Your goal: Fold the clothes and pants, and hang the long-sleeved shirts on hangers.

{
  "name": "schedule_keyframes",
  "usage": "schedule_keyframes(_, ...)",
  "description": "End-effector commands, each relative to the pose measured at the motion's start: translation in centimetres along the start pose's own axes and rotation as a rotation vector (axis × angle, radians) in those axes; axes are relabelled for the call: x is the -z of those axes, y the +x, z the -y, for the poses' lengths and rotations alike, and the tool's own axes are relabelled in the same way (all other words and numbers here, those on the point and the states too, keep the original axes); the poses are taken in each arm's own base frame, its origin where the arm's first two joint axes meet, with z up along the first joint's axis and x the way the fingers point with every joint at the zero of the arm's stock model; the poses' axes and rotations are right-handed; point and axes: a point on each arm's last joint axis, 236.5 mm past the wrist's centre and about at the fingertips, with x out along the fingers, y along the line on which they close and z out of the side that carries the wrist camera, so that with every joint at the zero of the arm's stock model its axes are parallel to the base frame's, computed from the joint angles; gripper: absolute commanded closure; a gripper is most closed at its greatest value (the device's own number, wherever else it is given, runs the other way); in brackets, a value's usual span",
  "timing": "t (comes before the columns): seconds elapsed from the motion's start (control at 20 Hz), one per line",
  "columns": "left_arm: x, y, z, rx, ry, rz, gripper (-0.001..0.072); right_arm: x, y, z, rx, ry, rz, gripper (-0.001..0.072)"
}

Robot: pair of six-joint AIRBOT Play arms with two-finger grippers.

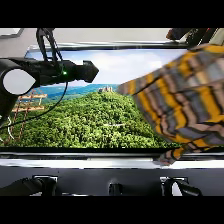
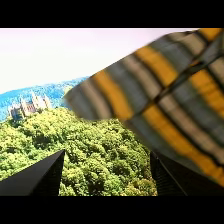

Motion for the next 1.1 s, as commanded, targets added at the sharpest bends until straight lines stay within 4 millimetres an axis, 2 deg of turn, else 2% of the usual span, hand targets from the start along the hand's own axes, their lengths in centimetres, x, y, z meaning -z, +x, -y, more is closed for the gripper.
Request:
schedule_keyframes(0.0,-0.1,0.0,0.0,0.000,-0.006,0.003,0.0111,-0.5,-3.3,9.0,0.372,0.173,0.044,0.0690)
schedule_keyframes(0.1,-0.1,0.0,0.0,0.000,-0.006,0.003,0.0111,0.3,-5.0,12.8,0.561,0.223,0.015,0.0690)
schedule_keyframes(0.2,-0.1,0.0,0.0,0.001,-0.007,0.003,0.0111,-0.3,-5.7,14.8,0.674,0.252,0.040,0.0690)
schedule_keyframes(0.45,-0.1,0.0,0.0,0.000,-0.007,0.003,0.0111,-4.0,-3.8,15.3,0.724,0.356,0.117,0.0690)
schedule_keyframes(0.55,0.0,0.1,0.0,0.000,-0.006,0.002,0.0111,-6.9,-2.9,15.2,0.718,0.363,0.155,0.0690)
schedule_keyframes(0.75,0.0,0.1,0.0,-0.001,-0.006,0.001,0.0111,-9.7,-1.4,17.4,0.723,0.420,0.141,0.0690)
schedule_keyframes(0.9,0.0,0.1,0.0,-0.001,-0.006,0.000,0.0111,-12.1,-3.3,19.9,0.740,0.487,0.262,0.0690)
schedule_keyframes(1.05,0.0,0.1,0.0,-0.001,-0.006,0.000,0.0111,-14.5,-4.5,20.7,0.744,0.475,0.385,0.0690)
